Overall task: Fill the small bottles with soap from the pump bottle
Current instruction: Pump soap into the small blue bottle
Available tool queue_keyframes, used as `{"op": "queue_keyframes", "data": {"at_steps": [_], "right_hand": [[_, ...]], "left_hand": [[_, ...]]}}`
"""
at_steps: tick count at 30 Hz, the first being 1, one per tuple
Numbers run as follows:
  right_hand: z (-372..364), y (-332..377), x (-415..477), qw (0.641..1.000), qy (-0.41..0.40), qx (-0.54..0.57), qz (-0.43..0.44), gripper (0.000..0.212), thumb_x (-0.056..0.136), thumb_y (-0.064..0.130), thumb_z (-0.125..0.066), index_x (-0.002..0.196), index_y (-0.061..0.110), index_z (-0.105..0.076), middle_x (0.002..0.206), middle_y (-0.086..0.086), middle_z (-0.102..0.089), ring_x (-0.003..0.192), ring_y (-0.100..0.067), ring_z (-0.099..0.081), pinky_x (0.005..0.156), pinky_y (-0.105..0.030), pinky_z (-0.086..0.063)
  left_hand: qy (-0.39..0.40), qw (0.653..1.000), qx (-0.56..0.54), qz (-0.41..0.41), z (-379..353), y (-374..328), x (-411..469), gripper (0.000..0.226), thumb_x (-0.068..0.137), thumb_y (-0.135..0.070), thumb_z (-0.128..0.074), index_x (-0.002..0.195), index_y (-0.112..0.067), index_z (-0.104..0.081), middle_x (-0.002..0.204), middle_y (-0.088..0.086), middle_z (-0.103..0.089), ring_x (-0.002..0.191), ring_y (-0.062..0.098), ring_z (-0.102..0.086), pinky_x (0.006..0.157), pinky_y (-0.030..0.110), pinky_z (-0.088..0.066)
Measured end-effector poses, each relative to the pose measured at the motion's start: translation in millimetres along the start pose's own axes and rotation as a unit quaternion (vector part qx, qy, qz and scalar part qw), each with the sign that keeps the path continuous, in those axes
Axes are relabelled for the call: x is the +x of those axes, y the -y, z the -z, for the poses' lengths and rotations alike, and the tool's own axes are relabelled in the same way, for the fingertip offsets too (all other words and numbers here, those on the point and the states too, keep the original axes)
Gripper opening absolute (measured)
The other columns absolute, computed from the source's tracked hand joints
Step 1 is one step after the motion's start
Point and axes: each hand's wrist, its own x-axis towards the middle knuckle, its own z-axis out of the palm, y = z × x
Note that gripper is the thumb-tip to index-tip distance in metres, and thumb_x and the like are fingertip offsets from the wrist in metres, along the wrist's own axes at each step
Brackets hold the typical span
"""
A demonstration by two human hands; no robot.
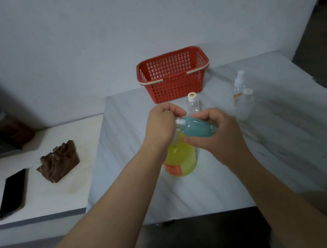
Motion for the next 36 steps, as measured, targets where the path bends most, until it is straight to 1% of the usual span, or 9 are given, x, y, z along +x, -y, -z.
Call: {"op": "queue_keyframes", "data": {"at_steps": [3,6,10,15,17,20,24,30,36], "right_hand": [[1.1,1.5,-0.7,1.0,0.001,-0.01,0.008,0.045,0.056,0.012,-0.087,0.078,0.038,-0.058,0.094,0.0,-0.067,0.082,-0.009,-0.064,0.068,-0.019,-0.053],[1.3,2.1,-0.9,1.0,-0.003,-0.01,0.011,0.046,0.056,0.011,-0.088,0.077,0.039,-0.058,0.093,0.0,-0.067,0.08,-0.007,-0.063,0.067,-0.016,-0.051],[0.4,1.3,-0.7,1.0,0.0,-0.006,0.007,0.046,0.056,0.01,-0.088,0.079,0.038,-0.058,0.093,0.0,-0.067,0.079,-0.006,-0.063,0.065,-0.014,-0.05],[-2.1,-4.7,-1.4,1.0,-0.006,0.003,-0.011,0.046,0.055,0.011,-0.087,0.082,0.037,-0.061,0.093,0.002,-0.068,0.083,-0.012,-0.066,0.072,-0.027,-0.055],[-3.1,-6.5,-2.1,1.0,-0.008,0.01,-0.018,0.045,0.055,0.009,-0.087,0.08,0.037,-0.061,0.091,0.005,-0.068,0.082,-0.012,-0.066,0.072,-0.029,-0.055],[-4.4,-7.4,-1.8,1.0,-0.005,0.008,-0.019,0.044,0.055,0.009,-0.087,0.08,0.036,-0.062,0.089,0.007,-0.068,0.08,-0.008,-0.065,0.069,-0.023,-0.053],[-4.0,-7.4,-2.6,1.0,-0.006,0.017,-0.022,0.043,0.056,0.008,-0.086,0.08,0.035,-0.063,0.089,0.006,-0.068,0.078,-0.006,-0.065,0.066,-0.017,-0.051],[-3.7,-5.6,-2.2,1.0,-0.002,0.008,-0.013,0.044,0.057,0.01,-0.086,0.08,0.037,-0.062,0.092,0.005,-0.068,0.081,-0.009,-0.065,0.068,-0.021,-0.052],[-1.0,-1.9,-1.4,1.0,0.002,-0.004,0.012,0.045,0.058,0.012,-0.086,0.08,0.039,-0.058,0.092,0.005,-0.067,0.082,-0.008,-0.064,0.068,-0.02,-0.052]], "left_hand": [[0.005,1.0,-0.007,0.007,1.9,-4.5,-0.6,0.036,0.078,0.008,-0.033,0.066,-0.013,-0.06,0.068,0.005,-0.057,0.061,0.016,-0.05,0.051,0.024,-0.039],[0.008,1.0,-0.011,0.004,2.5,-5.7,-0.5,0.036,0.079,0.009,-0.034,0.067,-0.012,-0.06,0.066,0.005,-0.056,0.059,0.015,-0.049,0.051,0.023,-0.039],[0.008,1.0,-0.002,0.004,2.3,-2.6,-0.2,0.036,0.076,0.007,-0.031,0.066,-0.012,-0.061,0.069,0.007,-0.058,0.061,0.017,-0.05,0.05,0.024,-0.037],[0.01,1.0,0.007,-0.014,-0.1,3.8,3.7,0.037,0.072,0.009,-0.03,0.062,-0.013,-0.059,0.067,0.007,-0.058,0.062,0.019,-0.05,0.052,0.027,-0.037],[0.007,1.0,0.01,-0.02,-0.7,8.0,4.9,0.037,0.07,0.009,-0.03,0.06,-0.013,-0.058,0.065,0.007,-0.057,0.062,0.019,-0.049,0.052,0.027,-0.036],[0.005,1.0,0.011,-0.024,-1.1,11.6,6.3,0.037,0.07,0.01,-0.03,0.059,-0.012,-0.058,0.064,0.007,-0.057,0.061,0.018,-0.049,0.053,0.027,-0.036],[0.003,1.0,0.013,-0.025,-2.2,11.2,5.6,0.036,0.071,0.009,-0.03,0.061,-0.011,-0.057,0.064,0.007,-0.057,0.061,0.018,-0.049,0.052,0.026,-0.036],[-0.001,1.0,0.008,-0.016,-0.6,8.7,4.0,0.036,0.073,0.007,-0.03,0.062,-0.013,-0.059,0.068,0.006,-0.059,0.064,0.018,-0.05,0.054,0.027,-0.038],[-0.015,1.0,-0.002,-0.013,-1.2,2.2,2.8,0.036,0.074,0.007,-0.032,0.063,-0.013,-0.059,0.068,0.007,-0.058,0.064,0.019,-0.05,0.054,0.027,-0.038]]}}
